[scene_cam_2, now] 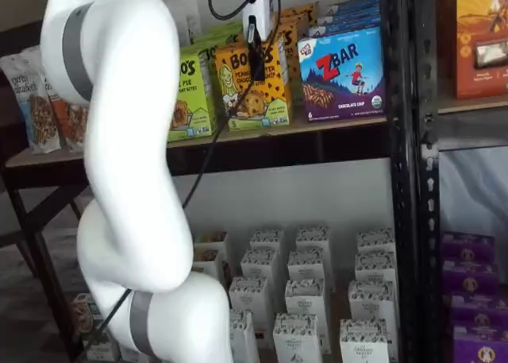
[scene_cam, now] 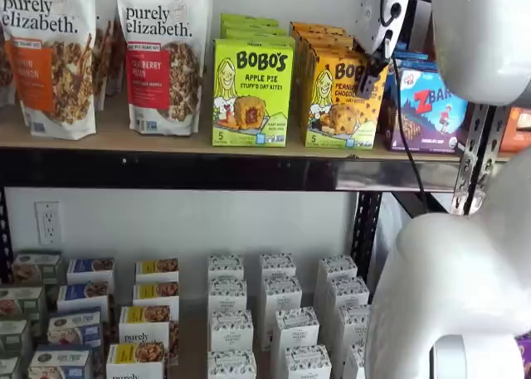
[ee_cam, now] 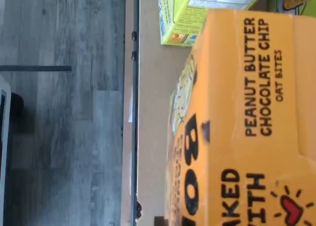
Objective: Pick up the orange box on the top shelf, the fifth box from the left
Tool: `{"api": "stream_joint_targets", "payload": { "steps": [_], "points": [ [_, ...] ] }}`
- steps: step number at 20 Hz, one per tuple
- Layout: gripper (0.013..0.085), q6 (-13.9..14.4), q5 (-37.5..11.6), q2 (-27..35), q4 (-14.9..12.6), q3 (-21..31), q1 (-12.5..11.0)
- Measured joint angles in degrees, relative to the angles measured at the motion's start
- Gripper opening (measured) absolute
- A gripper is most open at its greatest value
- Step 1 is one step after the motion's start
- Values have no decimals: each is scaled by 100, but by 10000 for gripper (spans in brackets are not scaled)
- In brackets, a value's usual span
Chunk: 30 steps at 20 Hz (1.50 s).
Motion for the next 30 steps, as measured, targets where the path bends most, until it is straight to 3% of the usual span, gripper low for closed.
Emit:
{"api": "stream_joint_targets", "payload": {
  "steps": [29, 30],
  "points": [
    [570, 67, -51, -59, 12, 51, 66],
    [530, 68, -52, -59, 11, 52, 66]
  ]
}}
